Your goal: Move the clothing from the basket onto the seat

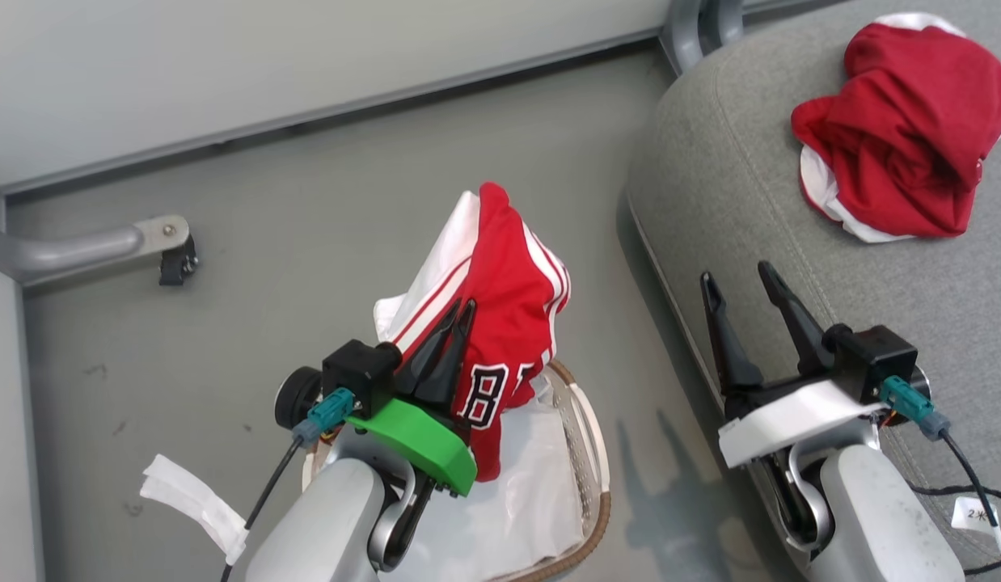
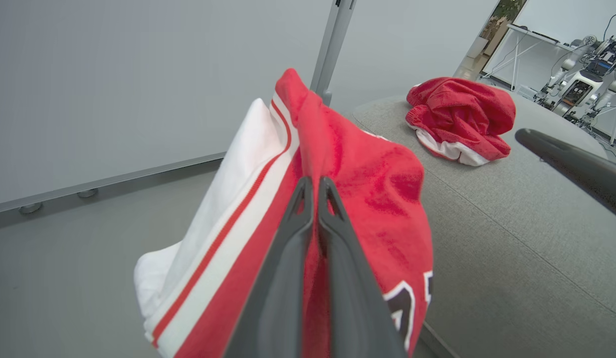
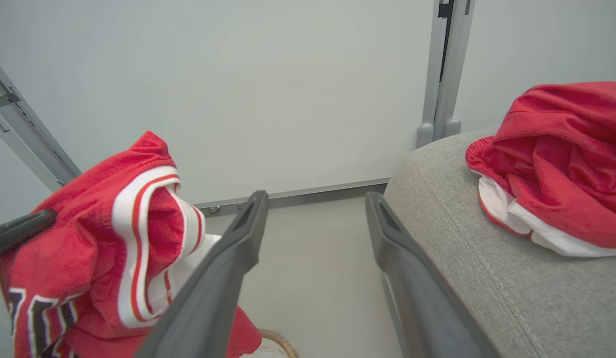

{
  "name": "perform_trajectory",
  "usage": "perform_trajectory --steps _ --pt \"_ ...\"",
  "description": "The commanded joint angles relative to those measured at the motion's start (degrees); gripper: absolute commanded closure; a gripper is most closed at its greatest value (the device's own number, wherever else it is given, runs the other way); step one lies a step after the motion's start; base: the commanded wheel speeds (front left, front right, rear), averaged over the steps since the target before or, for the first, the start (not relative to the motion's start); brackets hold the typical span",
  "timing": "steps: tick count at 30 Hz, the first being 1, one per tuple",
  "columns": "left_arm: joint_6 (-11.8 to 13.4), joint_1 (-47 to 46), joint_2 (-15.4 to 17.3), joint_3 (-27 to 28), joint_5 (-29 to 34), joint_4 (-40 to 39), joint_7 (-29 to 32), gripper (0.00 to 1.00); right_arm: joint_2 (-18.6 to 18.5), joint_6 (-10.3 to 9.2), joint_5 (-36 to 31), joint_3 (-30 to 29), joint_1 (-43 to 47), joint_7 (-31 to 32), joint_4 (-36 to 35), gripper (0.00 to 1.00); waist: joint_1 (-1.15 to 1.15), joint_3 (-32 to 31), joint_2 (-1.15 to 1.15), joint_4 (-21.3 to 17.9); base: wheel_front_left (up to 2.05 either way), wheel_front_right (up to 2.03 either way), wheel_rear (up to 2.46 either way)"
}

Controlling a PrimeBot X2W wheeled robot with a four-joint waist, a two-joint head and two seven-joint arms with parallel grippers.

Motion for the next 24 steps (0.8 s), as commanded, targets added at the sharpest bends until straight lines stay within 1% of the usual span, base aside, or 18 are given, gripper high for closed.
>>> perform_trajectory --steps 1,5,11,18,24 --pt "-0.2 0.8 0.0 0.6 0.5 -1.0 0.0 1.0 -0.2 -0.06 -0.5 -0.1 1.4 -0.1 0.4 0.0 0.0 -3.0 0.0 0.6 0.0 0.0 0.0" --pt "-0.2 0.2 -0.5 2.5 -0.4 -4.0 0.0 1.0 -0.2 -0.06 -1.0 0.3 2.9 -0.1 1.0 0.0 0.0 -5.0 0.0 0.7 0.0 0.0 0.0" --pt "-0.2 -2.5 -0.8 2.5 0.1 -7.6 0.0 1.0 -0.2 -0.07 -1.1 2.0 5.1 -0.1 2.1 0.0 0.0 -7.8 0.0 1.0 0.0 0.0 0.0" --pt "-0.2 -3.9 -1.2 1.9 -0.6 -11.4 0.0 1.0 -0.2 -0.07 -1.5 5.9 7.3 -0.1 4.2 0.0 0.0 -9.9 0.0 1.6 0.0 0.0 0.0" --pt "-0.2 -4.2 -1.5 1.0 -0.7 -12.5 0.0 1.0 -0.2 -0.06 -2.6 11.3 7.7 -0.1 5.6 0.0 0.0 -10.3 0.0 2.3 0.0 0.0 0.0"
